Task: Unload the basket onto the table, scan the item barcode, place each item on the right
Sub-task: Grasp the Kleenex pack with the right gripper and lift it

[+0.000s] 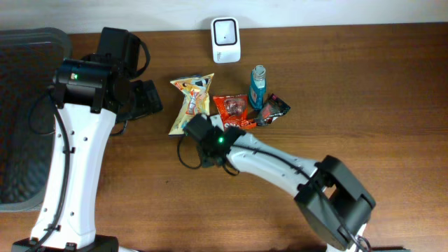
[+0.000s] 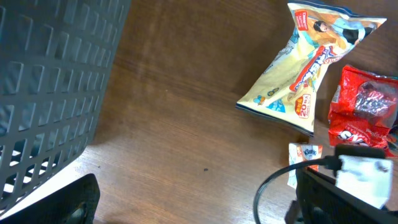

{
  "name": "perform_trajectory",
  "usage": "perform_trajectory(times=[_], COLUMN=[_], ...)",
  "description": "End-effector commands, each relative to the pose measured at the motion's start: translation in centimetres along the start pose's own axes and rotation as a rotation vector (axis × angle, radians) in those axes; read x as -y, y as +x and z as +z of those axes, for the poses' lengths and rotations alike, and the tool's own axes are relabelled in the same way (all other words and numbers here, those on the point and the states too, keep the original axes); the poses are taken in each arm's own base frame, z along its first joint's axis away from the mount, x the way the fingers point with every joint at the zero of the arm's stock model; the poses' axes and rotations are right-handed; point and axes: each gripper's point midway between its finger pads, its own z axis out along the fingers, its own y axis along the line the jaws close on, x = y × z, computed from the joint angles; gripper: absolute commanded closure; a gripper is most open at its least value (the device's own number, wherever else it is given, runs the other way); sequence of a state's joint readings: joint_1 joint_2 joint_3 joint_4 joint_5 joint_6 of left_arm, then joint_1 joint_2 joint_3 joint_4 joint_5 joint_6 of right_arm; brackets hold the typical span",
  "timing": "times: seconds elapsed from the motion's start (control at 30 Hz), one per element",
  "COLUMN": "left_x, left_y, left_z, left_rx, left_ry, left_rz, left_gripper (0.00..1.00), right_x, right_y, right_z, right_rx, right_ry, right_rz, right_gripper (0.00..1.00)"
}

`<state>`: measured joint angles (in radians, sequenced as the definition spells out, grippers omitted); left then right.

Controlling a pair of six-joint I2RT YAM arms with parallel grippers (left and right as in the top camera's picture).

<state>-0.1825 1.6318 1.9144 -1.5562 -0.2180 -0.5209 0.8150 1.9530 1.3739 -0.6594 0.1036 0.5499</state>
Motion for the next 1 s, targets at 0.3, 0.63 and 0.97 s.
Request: perform_trajectory(times=[0.3,0.63,0.97], left_x=[-0.3,-0.4,-0.4], left_y=[-0.4,-0.3,-0.2], left_z=[-0.2,-0.2,-0.2], left_rx=[0.019,0.015,0.012], left_ry=[-0.008,-0.010,-0.012], left_rz=[-0.017,-0.015,-0.014], left_gripper=[0.01,0.01,0.01], right_x=[-1.6,6.2,12.6], right_y=[-1.0,3.4,0.5], right_z=[-4.9,1.7,-4.3], right_rx=[-0.277,-0.318,-0.263], right_ry=[-0.855,-0.523,-0.199], right_rz=[0.239,0.536,0.305], right_gripper=[0.96,0.96,0.72])
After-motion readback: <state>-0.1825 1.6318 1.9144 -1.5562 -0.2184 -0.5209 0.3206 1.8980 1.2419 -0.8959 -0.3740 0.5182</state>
